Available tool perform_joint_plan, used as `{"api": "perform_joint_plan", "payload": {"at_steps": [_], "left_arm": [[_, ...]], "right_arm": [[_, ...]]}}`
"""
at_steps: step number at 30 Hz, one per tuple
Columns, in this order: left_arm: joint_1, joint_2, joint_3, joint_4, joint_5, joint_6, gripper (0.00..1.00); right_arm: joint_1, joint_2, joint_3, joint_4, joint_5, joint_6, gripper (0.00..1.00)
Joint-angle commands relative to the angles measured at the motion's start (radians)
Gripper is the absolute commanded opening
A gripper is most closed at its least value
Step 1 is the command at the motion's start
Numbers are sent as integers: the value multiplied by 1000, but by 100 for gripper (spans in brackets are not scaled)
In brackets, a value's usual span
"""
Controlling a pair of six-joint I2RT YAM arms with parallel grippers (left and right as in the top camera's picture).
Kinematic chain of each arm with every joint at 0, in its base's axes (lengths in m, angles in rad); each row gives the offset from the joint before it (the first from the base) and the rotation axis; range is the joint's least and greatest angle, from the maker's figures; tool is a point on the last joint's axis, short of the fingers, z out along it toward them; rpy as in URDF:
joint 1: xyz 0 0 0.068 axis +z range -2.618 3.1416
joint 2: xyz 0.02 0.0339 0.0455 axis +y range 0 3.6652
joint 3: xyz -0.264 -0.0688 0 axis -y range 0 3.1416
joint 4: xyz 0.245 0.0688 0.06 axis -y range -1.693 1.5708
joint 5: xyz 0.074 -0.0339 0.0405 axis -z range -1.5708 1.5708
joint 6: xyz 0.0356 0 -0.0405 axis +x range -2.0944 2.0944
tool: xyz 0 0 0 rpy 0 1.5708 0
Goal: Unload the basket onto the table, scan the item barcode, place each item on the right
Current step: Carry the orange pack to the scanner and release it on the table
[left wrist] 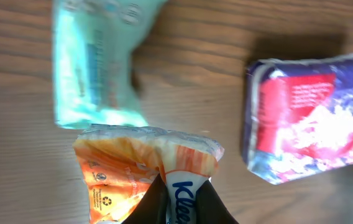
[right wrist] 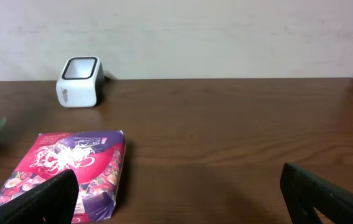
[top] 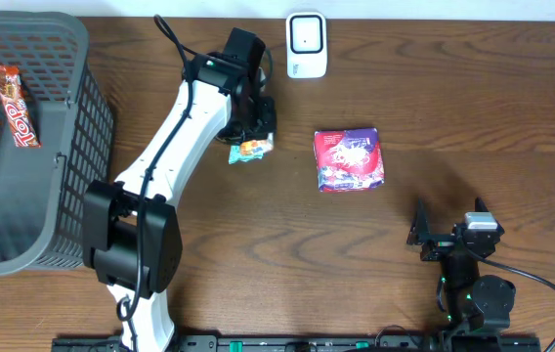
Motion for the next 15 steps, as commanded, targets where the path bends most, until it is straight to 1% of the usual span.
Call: {"api": "perform_joint_plan", "payload": {"at_steps": [1, 6, 7, 8, 9, 10, 11, 12, 14, 15], "left_arm": [[-35, 32, -29, 19, 87, -8, 7], [-80, 62, -65, 124, 86, -8, 9], [-87, 71, -66, 145, 86, -8, 10], [-92, 77, -66, 159, 86, -8, 14], [-97, 85, -66, 171, 86, -8, 24], [-98, 91, -66, 177, 85, -8, 41], [-99, 97, -66, 179, 76, -8, 49], [-99, 98, -66, 179, 58, -8, 52], [-92, 95, -66, 178, 30, -8, 64], [-83, 89, -59, 172, 38, -16, 65]], "right_arm": [[7, -4, -4, -1, 8, -11, 99], [7, -4, -4, -1, 8, -11, 99], [7, -4, -4, 0, 8, -11, 99], [7, -4, -4, -1, 8, -11, 99], [7, -4, -4, -1, 8, -11, 99], [7, -4, -4, -1, 8, -11, 99], [7, -4, -4, -1, 8, -11, 99], [7, -4, -4, -1, 8, -11, 99], [7, -4, -4, -1, 8, -11, 99], [7, -3, -4, 0, 8, -11, 99]]}}
